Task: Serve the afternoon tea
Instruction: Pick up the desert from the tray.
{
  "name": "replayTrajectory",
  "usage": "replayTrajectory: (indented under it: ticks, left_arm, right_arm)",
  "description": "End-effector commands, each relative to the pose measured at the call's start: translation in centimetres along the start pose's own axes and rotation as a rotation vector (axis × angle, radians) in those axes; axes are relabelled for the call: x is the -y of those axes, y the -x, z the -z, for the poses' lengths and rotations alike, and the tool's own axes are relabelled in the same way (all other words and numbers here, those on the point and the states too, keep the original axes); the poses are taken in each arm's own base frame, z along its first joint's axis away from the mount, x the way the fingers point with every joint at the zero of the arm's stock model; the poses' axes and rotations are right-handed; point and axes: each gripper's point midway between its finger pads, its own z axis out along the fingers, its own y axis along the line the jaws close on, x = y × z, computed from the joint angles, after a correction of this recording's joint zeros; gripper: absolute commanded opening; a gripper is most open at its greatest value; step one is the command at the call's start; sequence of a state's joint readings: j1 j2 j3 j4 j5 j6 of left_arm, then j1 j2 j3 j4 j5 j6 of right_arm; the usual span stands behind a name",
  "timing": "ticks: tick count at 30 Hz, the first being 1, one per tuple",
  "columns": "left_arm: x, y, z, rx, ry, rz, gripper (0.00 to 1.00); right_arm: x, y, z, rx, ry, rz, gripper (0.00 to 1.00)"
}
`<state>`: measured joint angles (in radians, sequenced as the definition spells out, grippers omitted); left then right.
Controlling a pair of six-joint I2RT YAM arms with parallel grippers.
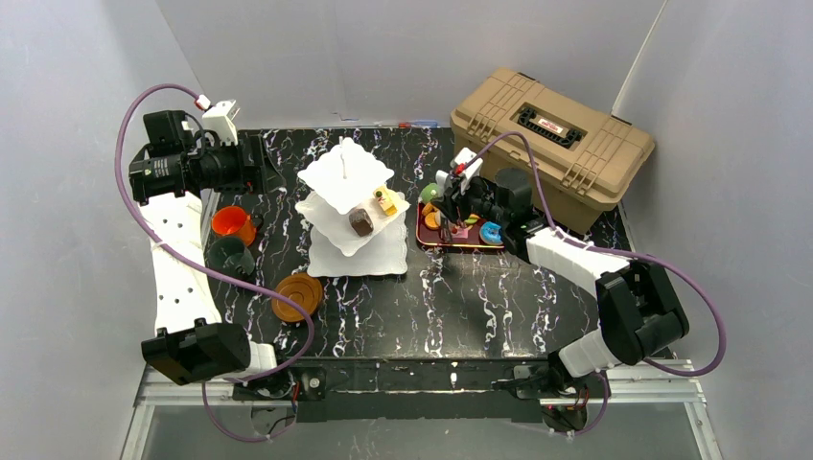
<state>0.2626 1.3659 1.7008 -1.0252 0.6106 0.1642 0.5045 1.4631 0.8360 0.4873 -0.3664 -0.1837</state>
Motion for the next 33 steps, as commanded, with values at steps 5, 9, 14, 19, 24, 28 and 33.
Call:
replayTrajectory:
  ticks: [5, 9, 14, 19, 24, 28, 33]
  left_arm:
    - [0.6, 0.4, 0.8, 0.019, -0.003, -0.025, 0.81]
    - [0.5, 0.3, 0.9, 0.021, 0.004, -0.032, 0.81]
    - [0.6, 0.4, 1.1, 0.025, 0.007, -0.04, 0.81]
    - [0.7, 0.4, 1.0, 0.025, 0.003, -0.039, 0.81]
    - [0.7, 0.3, 1.0, 0.024, 0.002, -0.04, 0.81]
    - [0.7, 0.6, 1.1, 0.03, 0.004, -0.042, 0.81]
    - [0.8, 0.7, 1.2, 0.032, -0.001, -0.041, 0.81]
  right_arm:
    - [1.3, 2.1, -0.3, 0.076, -0.022, 0.061, 0.52]
    - [1.5, 1.4, -0.7, 0.062, -0.006, 0.052, 0.51]
    - [1.2, -0.8, -0.9, 0.012, 0.026, 0.028, 0.51]
    - [1.0, -2.4, -0.7, -0.013, 0.031, 0.012, 0.4]
    - [1.2, -1.9, -0.3, -0.002, 0.018, 0.017, 0.14]
    - [1.5, -1.1, 0.3, 0.021, -0.019, 0.029, 0.01]
    - [2.4, 0.8, 1.8, 0.107, -0.109, 0.045, 0.01]
